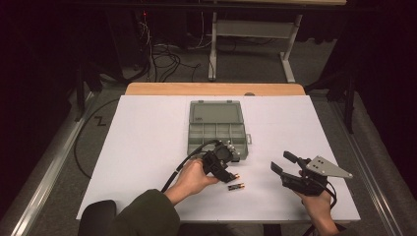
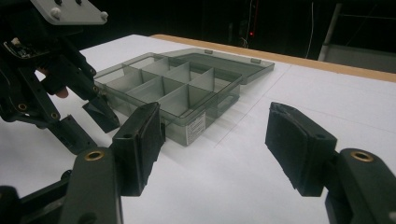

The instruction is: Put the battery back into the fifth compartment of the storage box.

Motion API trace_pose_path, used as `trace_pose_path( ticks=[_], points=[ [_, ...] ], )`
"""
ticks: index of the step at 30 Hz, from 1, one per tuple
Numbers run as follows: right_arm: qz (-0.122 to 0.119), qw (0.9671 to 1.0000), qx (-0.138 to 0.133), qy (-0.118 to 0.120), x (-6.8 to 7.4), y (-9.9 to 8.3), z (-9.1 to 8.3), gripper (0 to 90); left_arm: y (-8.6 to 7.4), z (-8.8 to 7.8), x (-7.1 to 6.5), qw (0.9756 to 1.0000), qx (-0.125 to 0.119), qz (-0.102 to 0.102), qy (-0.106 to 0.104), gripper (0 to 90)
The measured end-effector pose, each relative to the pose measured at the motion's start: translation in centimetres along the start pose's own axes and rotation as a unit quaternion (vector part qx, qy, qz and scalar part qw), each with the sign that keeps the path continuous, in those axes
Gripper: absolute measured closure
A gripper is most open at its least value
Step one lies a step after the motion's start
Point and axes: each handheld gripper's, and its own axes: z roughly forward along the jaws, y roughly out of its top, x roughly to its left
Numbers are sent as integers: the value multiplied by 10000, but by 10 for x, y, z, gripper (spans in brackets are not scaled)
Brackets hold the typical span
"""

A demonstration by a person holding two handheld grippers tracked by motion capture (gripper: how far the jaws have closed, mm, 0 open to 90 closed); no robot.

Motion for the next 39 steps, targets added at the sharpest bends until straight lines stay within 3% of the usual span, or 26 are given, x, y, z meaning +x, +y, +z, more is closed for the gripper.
trace_pose_path(
  ticks=[18, 32, 39],
  points=[
    [-20, 10000, 6, 5, 0, 0, 0, 378, -3, 11, -3, 9997, 261, 0, -34, 677],
    [-24, 10000, 2, 25, 0, 0, 1, 378, -7, 15, -2, 9991, 294, 276, 105, 751],
    [-21, 10000, 7, 23, 0, 0, 0, 378, -7, 14, -3, 9991, 284, 302, 95, 762]
  ],
)
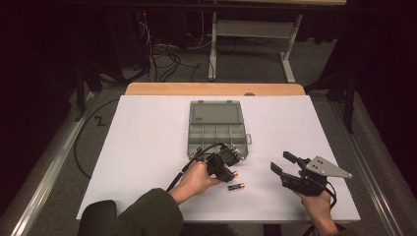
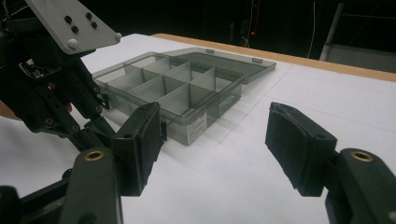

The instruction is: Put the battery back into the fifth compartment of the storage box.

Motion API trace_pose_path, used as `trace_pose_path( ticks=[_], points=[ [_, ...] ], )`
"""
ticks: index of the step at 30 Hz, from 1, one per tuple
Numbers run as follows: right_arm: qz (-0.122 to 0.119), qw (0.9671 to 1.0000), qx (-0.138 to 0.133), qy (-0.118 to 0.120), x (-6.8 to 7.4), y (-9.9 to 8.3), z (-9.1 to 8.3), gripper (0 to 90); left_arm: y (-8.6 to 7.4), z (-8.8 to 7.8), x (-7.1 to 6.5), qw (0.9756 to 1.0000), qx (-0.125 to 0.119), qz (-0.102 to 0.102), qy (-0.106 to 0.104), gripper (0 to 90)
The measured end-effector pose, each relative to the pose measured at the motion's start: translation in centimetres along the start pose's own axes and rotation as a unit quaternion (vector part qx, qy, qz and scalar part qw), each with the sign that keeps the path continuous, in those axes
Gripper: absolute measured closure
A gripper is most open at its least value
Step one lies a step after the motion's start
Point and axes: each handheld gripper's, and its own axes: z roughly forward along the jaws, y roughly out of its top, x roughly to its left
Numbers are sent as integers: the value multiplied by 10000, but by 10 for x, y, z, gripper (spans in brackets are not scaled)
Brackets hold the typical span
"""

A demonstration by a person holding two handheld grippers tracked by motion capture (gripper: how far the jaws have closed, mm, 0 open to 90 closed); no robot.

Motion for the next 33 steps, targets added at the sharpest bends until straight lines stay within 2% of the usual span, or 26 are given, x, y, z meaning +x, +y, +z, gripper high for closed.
trace_pose_path(
  ticks=[3, 5, 9, 17, 24, 29, 33],
  points=[
    [-9, 10000, -5, 6, 0, 0, 0, 378, 0, -2, 0, 10000, -47, 24, -24, 762],
    [-1, 10000, 1, -2, 0, 0, 0, 378, 2, -5, 0, 9999, -89, -71, -67, 762],
    [1, 10000, -1, -3, 0, 0, 0, 378, 5, -9, 2, 9998, -124, -96, -80, 763],
    [-7, 10000, -6, -18, 0, 0, 0, 378, 8, -20, 5, 9997, -233, -93, -82, 763],
    [-20, 10000, -19, -17, 0, 0, -1, 378, 12, -29, 8, 9990, -389, -182, -120, 762],
    [-17, 10000, -31, -10, 0, 0, -1, 375, 18, -38, 15, 9978, -536, -361, -148, 762],
    [-28, 10000, -77, 17, 0, 1, -1, 374, 20, -45, 19, 9970, -638, -416, -161, 762]
  ],
)
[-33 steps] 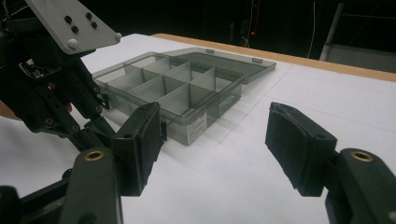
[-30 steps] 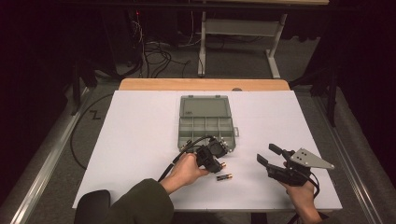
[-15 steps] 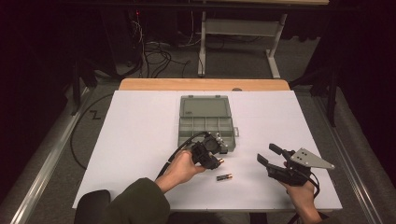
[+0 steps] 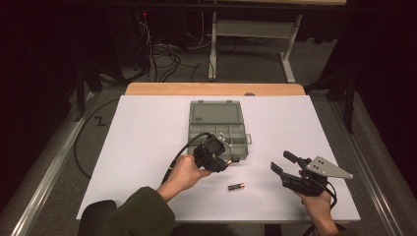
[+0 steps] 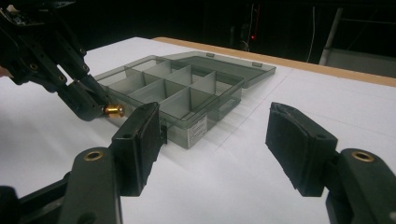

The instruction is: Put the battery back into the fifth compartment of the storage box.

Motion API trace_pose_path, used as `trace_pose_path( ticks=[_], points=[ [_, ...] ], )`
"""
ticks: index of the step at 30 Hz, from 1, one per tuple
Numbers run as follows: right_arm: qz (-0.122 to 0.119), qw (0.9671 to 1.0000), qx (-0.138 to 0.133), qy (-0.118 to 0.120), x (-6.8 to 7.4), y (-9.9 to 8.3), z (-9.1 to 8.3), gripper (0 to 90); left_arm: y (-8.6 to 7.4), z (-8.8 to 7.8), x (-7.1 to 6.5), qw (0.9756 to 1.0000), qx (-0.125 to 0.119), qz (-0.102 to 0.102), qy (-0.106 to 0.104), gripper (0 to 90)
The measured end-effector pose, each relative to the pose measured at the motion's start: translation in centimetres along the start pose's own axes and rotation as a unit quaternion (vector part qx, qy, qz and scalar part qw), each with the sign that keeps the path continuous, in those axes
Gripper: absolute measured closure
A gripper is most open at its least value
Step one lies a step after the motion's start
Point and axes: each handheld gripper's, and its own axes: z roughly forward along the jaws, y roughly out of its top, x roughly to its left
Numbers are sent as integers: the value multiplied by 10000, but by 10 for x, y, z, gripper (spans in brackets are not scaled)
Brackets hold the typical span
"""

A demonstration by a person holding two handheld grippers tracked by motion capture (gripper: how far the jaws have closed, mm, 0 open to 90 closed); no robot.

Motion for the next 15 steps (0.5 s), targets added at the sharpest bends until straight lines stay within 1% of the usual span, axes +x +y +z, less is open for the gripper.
trace_pose_path(
  ticks=[3, 4, 7, 13, 15],
  points=[
    [-11, 10000, -7, 11, 0, 0, 0, 373, 3, -3, 3, 10000, -74, -64, 11, 762],
    [-17, 10000, -4, 8, 0, 0, 0, 373, 4, -5, 4, 9999, -66, -79, 36, 762],
    [-3, 10000, -3, 13, 0, 0, 0, 373, 8, -10, 8, 9997, -176, -138, 55, 762],
    [-10, 10000, 18, 29, 1, 0, 1, 370, 19, -23, 15, 9986, -366, -373, -8, 762],
    [-6, 10000, 12, 34, 1, 0, 1, 368, 22, -26, 19, 9983, -409, -405, 39, 763]
  ],
)
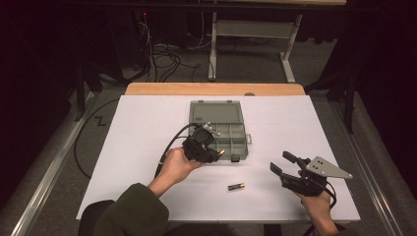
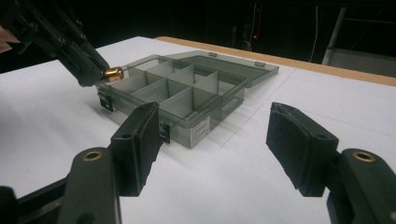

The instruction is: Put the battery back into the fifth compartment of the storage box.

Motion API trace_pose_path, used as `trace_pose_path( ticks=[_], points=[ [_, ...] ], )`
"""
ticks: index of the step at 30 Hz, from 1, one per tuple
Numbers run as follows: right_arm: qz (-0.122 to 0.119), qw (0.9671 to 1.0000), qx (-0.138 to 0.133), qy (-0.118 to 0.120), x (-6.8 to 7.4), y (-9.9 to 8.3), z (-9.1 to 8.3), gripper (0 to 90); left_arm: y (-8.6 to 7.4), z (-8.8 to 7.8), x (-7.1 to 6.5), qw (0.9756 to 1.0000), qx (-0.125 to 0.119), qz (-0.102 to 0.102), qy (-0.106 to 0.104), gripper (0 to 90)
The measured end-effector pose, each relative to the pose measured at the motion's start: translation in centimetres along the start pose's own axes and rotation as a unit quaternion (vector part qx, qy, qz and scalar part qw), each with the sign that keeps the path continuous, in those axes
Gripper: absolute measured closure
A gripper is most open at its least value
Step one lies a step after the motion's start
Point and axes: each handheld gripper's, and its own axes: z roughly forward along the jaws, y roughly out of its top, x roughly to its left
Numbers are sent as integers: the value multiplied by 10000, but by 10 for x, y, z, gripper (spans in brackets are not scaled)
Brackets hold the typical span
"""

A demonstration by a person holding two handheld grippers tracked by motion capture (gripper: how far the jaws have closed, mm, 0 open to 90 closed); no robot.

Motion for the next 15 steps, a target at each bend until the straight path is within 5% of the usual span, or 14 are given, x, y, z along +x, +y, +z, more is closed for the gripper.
trace_pose_path(
  ticks=[15],
  points=[
    [-19, 10000, -7, 29, 1, 0, 0, 367, 14, -11, 22, 9990, -217, -251, 289, 763]
  ],
)
